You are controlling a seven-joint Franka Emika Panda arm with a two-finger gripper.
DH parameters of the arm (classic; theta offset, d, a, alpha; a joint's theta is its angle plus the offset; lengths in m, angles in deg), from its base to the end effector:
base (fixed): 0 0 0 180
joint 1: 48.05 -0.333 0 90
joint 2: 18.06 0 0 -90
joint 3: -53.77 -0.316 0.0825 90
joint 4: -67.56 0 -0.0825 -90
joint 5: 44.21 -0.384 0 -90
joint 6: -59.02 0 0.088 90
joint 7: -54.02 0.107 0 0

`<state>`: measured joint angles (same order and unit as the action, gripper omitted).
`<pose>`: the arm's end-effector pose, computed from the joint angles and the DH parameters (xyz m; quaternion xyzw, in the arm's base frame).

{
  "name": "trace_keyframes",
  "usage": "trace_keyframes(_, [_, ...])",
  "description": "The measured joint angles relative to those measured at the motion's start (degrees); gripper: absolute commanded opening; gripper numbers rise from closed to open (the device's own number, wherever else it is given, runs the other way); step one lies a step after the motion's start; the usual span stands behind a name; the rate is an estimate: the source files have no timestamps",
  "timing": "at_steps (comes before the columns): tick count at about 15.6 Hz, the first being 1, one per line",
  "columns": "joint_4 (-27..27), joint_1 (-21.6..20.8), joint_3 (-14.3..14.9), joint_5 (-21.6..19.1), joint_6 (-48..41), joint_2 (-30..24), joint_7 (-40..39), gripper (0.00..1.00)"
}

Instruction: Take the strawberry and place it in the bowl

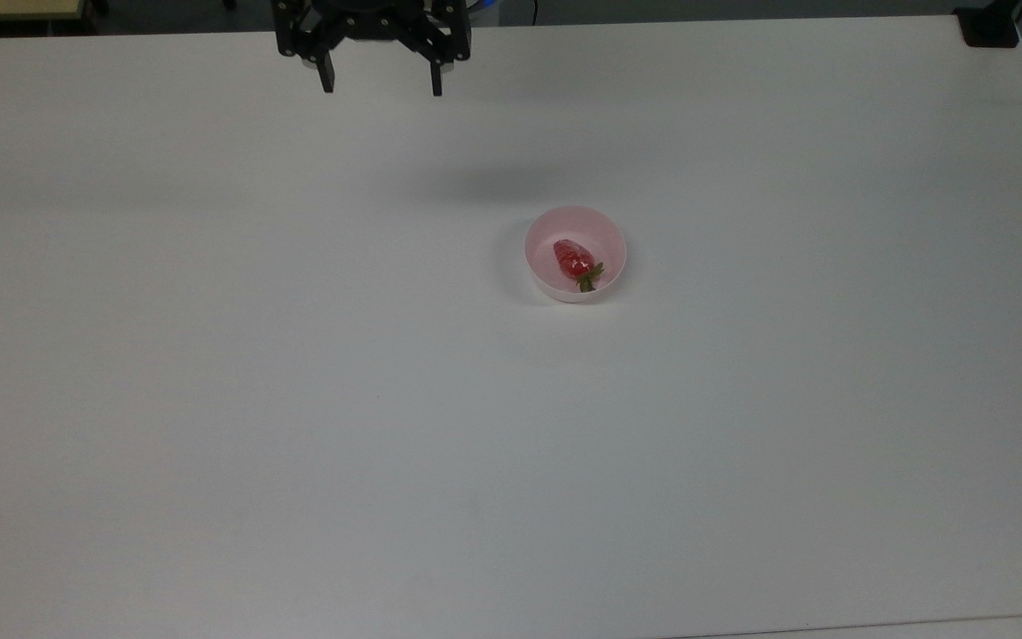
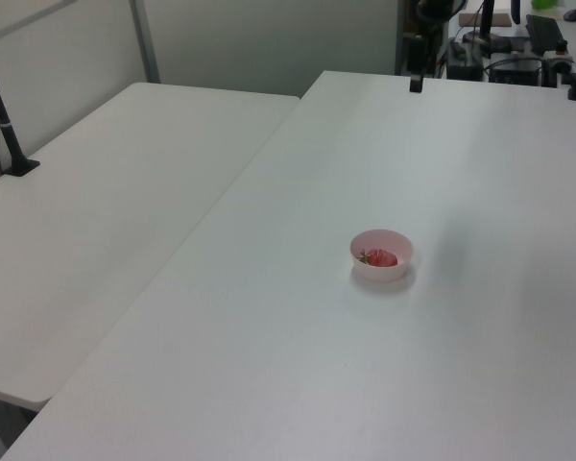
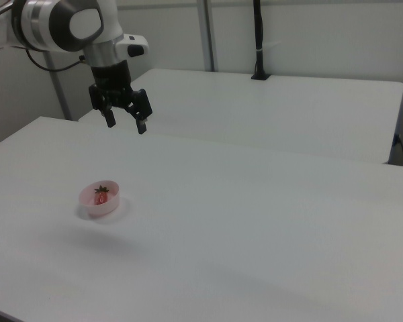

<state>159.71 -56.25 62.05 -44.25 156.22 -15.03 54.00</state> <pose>0.5805 0.0013 0.5882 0.9998 -0.0004 0.0179 0.0035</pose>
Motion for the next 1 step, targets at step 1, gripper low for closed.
trace_keyframes(1, [0.27, 0.12, -0.04, 0.00, -0.35, -0.14, 0.00, 1.00])
